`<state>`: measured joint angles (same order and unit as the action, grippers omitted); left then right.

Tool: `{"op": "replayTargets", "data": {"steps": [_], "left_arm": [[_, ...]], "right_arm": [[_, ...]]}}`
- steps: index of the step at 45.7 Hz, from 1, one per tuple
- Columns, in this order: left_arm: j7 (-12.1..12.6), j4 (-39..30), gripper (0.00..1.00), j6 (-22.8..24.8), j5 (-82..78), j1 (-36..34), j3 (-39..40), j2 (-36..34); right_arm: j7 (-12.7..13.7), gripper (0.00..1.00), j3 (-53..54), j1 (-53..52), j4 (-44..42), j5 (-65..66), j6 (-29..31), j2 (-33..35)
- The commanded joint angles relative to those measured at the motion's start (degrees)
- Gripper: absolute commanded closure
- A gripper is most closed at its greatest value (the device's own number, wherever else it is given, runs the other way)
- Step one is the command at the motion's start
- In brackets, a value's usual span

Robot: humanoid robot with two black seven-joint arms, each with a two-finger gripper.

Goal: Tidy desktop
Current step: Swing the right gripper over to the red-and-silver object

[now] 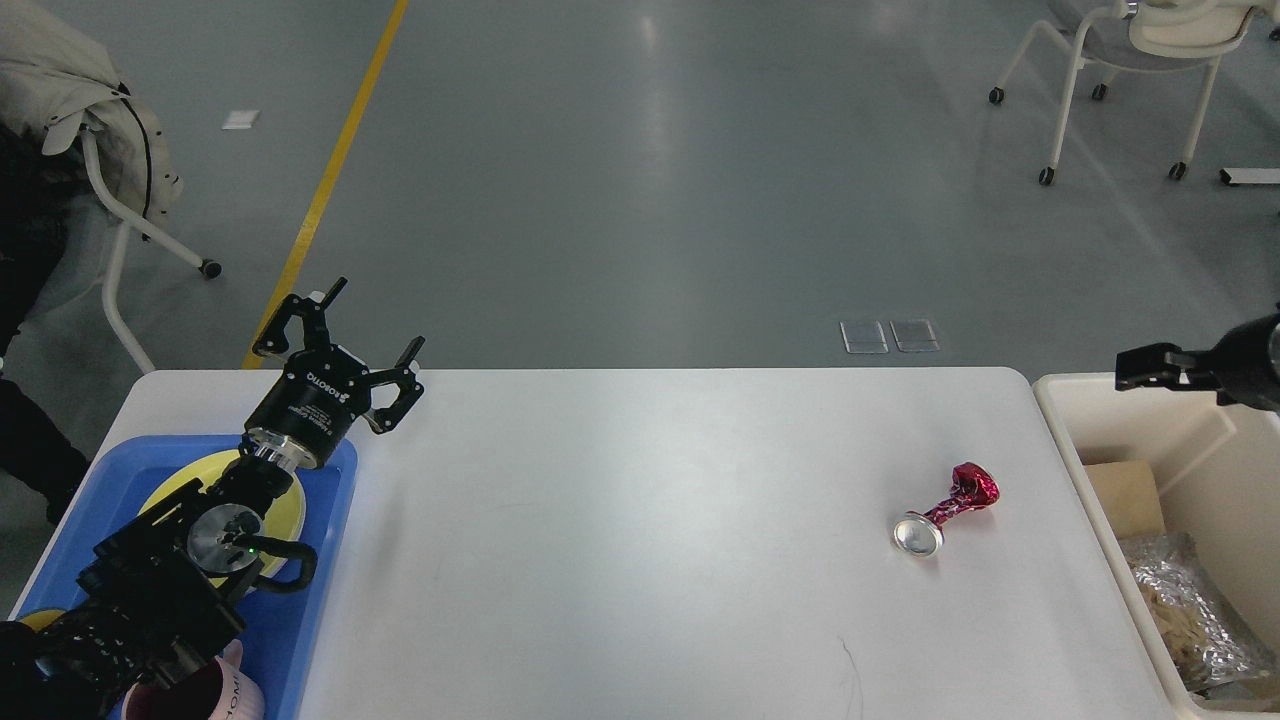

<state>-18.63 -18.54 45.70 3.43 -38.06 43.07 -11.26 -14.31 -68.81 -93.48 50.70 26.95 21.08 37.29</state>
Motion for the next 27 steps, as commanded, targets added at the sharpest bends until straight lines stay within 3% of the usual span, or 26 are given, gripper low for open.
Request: {"op": "replayTargets", "data": {"steps": [1, 7, 12, 18, 27], "left_arm": [[0.0, 0.0, 0.0, 0.0, 0.0, 0.0, 0.0, 0.01], [0.0, 0.0, 0.0, 0.0, 0.0, 0.0, 0.0, 0.01], [0.0, 0.0, 0.0, 0.0, 0.0, 0.0, 0.0, 0.01], [0.0, 0.0, 0.0, 0.0, 0.0, 0.0, 0.0, 0.01], [0.0, 0.0, 0.0, 0.0, 0.0, 0.0, 0.0, 0.01]], "right_arm": [[-0.01, 0.0, -2.64, -23.73, 15.11, 1.09, 8.87, -1.16], [-0.36, 0.0, -2.74, -39.56, 23.29, 0.92, 22.31, -5.3], [-2.73, 0.0, 2.7, -45.9, 28.04, -0.05, 33.92, -4.51], [-2.83, 0.0, 6.41, -48.72, 30.07, -0.05, 33.92, -0.2], [-2.65, 0.0, 5.88, -44.61, 29.89, -0.32, 33.92, 0.24]]}}
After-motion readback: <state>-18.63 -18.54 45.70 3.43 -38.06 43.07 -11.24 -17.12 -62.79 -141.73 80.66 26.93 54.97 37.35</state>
